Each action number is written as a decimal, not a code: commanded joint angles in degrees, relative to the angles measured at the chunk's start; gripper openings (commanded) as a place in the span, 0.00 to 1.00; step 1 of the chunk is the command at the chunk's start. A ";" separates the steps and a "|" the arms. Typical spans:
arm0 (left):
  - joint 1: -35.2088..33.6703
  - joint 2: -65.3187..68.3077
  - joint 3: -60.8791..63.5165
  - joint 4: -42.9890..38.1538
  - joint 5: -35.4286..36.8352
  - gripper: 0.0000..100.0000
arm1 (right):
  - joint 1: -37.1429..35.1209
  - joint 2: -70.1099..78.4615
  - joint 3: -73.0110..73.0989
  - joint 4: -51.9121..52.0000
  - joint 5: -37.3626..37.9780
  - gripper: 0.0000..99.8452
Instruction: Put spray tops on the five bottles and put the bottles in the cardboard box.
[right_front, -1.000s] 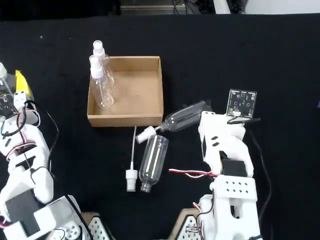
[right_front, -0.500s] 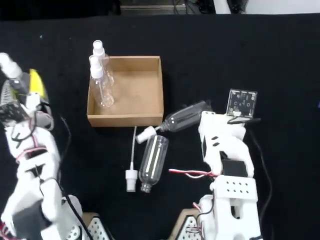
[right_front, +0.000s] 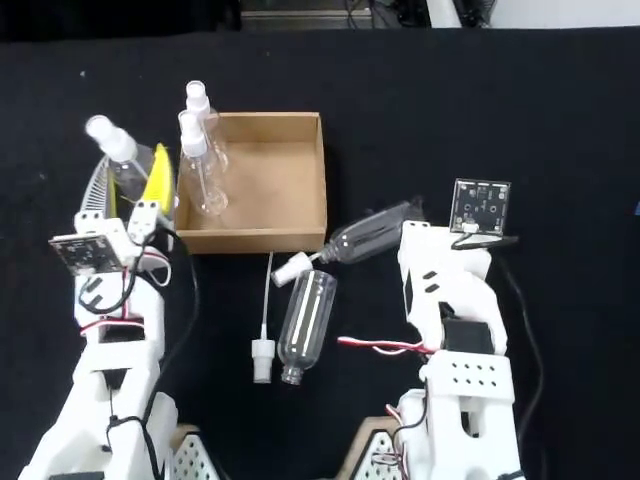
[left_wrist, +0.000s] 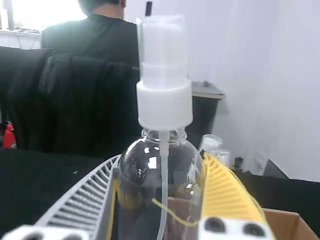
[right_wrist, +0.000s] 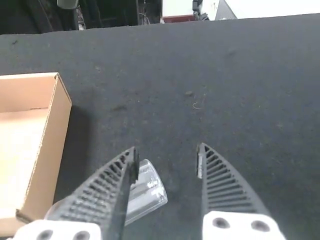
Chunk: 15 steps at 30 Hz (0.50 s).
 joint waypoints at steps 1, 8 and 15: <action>2.68 -2.46 1.10 -1.23 0.53 0.03 | -1.32 0.57 -0.31 -1.67 0.62 0.17; 6.20 -2.11 1.19 -1.05 0.53 0.03 | -1.32 0.57 -0.31 -1.67 0.62 0.17; 8.75 -1.85 1.27 -0.97 0.53 0.03 | -1.32 0.57 -0.31 -1.67 0.62 0.17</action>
